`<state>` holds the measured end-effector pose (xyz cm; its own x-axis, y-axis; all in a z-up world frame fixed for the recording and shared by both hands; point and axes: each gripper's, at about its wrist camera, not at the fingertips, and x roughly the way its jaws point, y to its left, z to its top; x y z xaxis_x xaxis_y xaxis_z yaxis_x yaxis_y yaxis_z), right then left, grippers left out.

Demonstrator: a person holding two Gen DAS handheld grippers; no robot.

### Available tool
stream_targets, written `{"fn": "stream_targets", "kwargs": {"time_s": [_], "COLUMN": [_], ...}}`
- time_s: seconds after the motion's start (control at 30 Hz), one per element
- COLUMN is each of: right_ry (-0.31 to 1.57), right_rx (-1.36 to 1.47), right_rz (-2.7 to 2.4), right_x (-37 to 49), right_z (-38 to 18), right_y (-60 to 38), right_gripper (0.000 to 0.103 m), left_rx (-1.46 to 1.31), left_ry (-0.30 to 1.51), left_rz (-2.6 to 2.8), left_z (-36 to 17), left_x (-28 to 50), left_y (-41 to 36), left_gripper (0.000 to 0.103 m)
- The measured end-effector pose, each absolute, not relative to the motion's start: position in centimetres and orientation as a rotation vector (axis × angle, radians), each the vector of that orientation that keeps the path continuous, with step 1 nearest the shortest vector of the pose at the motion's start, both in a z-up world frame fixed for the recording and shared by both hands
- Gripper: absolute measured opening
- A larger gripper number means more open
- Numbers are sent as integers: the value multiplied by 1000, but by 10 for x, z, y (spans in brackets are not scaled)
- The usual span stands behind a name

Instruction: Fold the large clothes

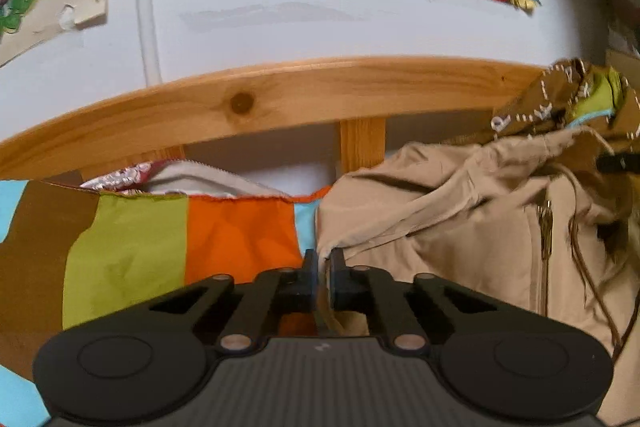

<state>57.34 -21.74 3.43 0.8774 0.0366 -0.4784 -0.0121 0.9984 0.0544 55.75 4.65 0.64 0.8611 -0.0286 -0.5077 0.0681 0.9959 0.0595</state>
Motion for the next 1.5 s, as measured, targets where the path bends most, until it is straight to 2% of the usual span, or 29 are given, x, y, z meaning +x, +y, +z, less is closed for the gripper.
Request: {"fn": "stream_targets", "kwargs": {"time_s": [0.07, 0.1, 0.17, 0.33, 0.47, 0.9, 1.1, 1.13, 1.2, 1.23, 1.27, 1.3, 1.37, 1.43, 1.5], "right_ry": [522, 529, 486, 290, 246, 443, 522, 527, 531, 531, 528, 521, 476, 434, 403], "right_rx": [58, 58, 67, 236, 277, 6, -10, -8, -6, 5, 19, 29, 35, 24, 3], "right_rz": [42, 48, 52, 131, 181, 140, 72, 71, 89, 103, 119, 128, 157, 192, 243], "right_x": [579, 579, 571, 524, 485, 454, 457, 454, 448, 446, 443, 441, 438, 443, 460], "right_z": [32, 31, 35, 53, 51, -24, -42, -42, -39, -36, -32, -26, -8, 10, 30], "right_y": [-216, -216, -216, -242, -266, -249, -257, -259, -262, -264, -265, -265, -264, -258, -248], "right_gripper": [13, 7, 3, 3, 3, 4, 3, 4, 13, 22, 31, 36, 59, 71, 77], "left_rx": [10, -30, -110, -238, -147, 61, 1, 4, -9, -25, -46, -82, -134, -166, -216], "left_ry": [455, 427, 367, 259, 270, 489, 569, 584, 587, 570, 543, 509, 446, 380, 354], "left_rz": [-21, -15, 2, -32, -80, -43, -102, -108, -115, -115, -112, -113, -151, -190, -230], "left_z": [14, 19, 27, 25, 7, -39, -44, -43, -41, -38, -34, -28, -15, 2, 16], "left_x": [547, 542, 526, 472, 443, 449, 449, 447, 439, 432, 424, 415, 406, 410, 427], "left_y": [51, 55, 66, 97, 93, 77, 86, 86, 87, 87, 88, 90, 90, 86, 79], "left_gripper": [3, 2, 2, 2, 3, 3, 4, 8, 31, 48, 50, 50, 51, 51, 51]}}
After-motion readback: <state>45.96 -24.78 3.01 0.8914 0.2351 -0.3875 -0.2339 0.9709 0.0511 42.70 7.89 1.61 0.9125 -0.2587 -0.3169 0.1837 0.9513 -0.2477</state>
